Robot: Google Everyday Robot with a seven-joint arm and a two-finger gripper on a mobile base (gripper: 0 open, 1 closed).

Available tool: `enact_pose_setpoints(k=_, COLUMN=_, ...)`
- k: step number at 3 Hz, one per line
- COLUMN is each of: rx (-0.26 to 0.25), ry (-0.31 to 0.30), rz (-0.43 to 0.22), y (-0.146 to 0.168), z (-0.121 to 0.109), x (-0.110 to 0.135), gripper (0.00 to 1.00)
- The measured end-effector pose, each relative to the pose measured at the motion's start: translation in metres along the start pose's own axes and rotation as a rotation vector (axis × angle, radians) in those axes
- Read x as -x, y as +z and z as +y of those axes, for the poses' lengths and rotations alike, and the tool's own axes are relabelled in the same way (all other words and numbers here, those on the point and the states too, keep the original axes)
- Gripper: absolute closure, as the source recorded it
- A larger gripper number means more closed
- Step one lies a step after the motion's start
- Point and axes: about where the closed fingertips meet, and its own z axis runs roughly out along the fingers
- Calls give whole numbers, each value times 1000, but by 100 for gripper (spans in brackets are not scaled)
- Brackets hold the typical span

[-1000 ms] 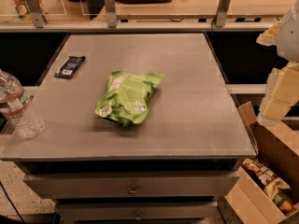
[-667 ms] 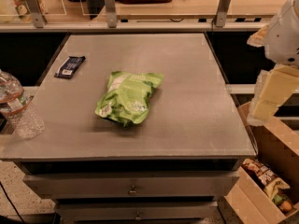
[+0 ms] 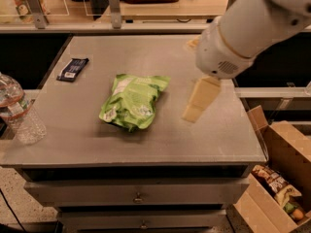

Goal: Pick water bottle

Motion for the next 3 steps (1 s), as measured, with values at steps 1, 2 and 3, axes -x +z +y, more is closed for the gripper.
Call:
enact_pose_setpoints(k=1, rx=15, ry=-54, rz=-169, y=36, z=-3, x=58, gripper=0)
enact_pose_setpoints(k=2, rx=79, ry=-81, rz=-302, y=64, z=4, x=109, gripper=0)
enact_pose_setpoints(k=3, rx=169, ry=-84, rz=-390, y=92, z=16, x=147, gripper=0)
